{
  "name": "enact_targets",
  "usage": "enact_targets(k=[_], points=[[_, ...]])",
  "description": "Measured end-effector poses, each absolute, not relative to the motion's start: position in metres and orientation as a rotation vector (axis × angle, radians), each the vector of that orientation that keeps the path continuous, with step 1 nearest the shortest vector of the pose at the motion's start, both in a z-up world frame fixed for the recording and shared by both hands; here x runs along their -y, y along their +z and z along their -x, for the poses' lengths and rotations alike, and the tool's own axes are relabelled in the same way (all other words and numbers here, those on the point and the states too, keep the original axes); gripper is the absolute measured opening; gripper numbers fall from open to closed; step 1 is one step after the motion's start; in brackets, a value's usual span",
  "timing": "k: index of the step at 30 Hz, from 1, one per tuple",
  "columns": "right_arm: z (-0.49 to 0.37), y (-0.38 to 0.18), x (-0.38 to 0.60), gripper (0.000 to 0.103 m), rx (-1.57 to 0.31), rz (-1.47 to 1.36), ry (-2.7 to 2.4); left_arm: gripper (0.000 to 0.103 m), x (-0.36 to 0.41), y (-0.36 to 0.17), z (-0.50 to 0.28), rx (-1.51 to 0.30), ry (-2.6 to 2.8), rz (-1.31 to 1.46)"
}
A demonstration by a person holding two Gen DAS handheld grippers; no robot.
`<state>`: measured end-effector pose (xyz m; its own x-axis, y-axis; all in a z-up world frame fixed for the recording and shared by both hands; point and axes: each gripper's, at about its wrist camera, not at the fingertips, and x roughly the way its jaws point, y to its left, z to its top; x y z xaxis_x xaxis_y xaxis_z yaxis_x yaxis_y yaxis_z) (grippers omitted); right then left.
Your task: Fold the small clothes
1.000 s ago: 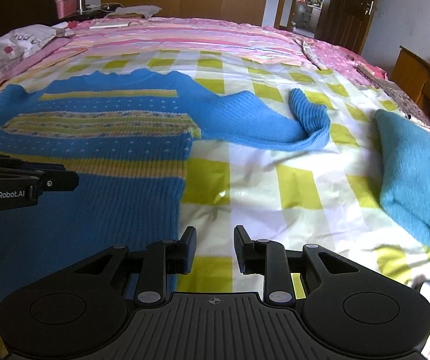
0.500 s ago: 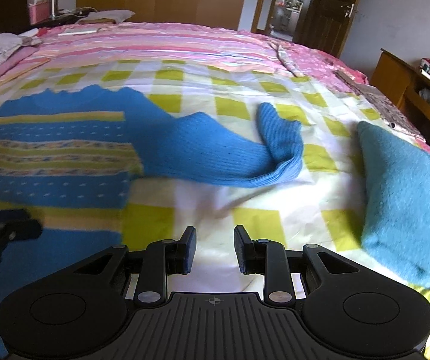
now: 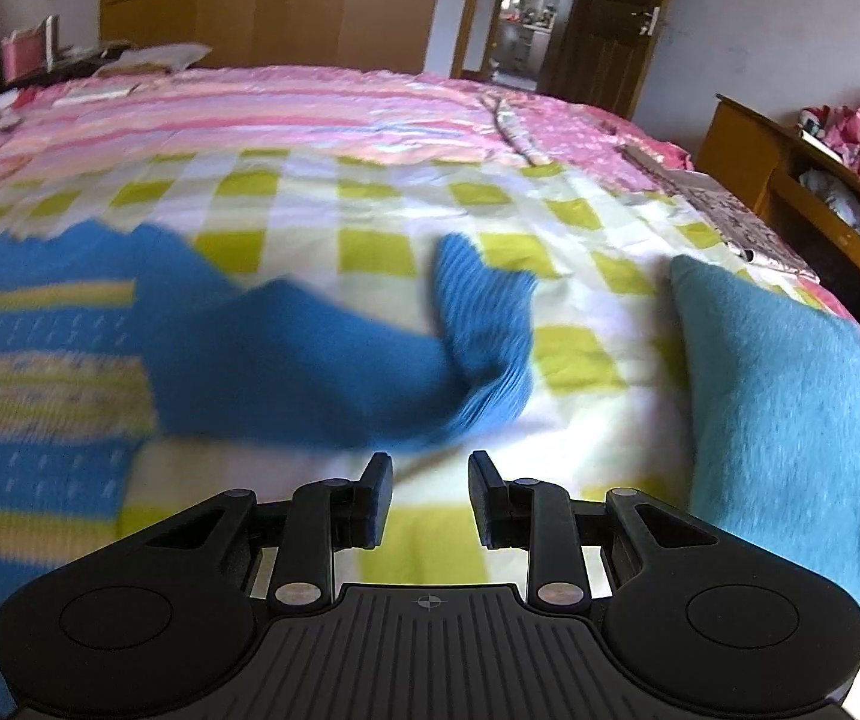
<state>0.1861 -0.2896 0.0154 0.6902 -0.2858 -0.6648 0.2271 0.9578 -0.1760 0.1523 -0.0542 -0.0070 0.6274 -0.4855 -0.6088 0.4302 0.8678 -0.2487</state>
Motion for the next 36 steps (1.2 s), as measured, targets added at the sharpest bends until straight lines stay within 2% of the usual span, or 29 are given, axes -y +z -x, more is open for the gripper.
enact_targets(k=[8, 19, 21, 22, 23, 30, 36], points=[[-0.231, 0.023, 0.339, 0.028, -0.716, -0.092, -0.325, 0.030, 0.057, -0.009, -0.161, -0.735, -0.501, 0.113], [-0.272, 0.007, 0.389, 0.028, -0.725, -0.399, -0.317, 0.032, 0.064, -0.014, -0.168, -0.739, -0.502, 0.126], [-0.275, 0.006, 0.394, 0.025, -0.725, -0.433, -0.316, 0.032, 0.064, -0.014, -0.167, -0.739, -0.503, 0.130], [-0.275, 0.007, 0.394, 0.017, -0.724, -0.440, -0.313, 0.033, 0.063, -0.014, -0.168, -0.739, -0.504, 0.134], [-0.274, 0.009, 0.393, 0.010, -0.720, -0.440, -0.313, 0.033, 0.063, -0.013, -0.168, -0.739, -0.505, 0.139], [-0.254, 0.045, 0.364, 0.008, -0.620, -0.450, -0.235, 0.033, 0.047, -0.005, -0.165, -0.713, -0.485, 0.162], [-0.255, 0.084, 0.288, 0.008, -0.557, -0.387, -0.066, 0.034, 0.011, 0.014, -0.155, -0.673, -0.428, 0.194]])
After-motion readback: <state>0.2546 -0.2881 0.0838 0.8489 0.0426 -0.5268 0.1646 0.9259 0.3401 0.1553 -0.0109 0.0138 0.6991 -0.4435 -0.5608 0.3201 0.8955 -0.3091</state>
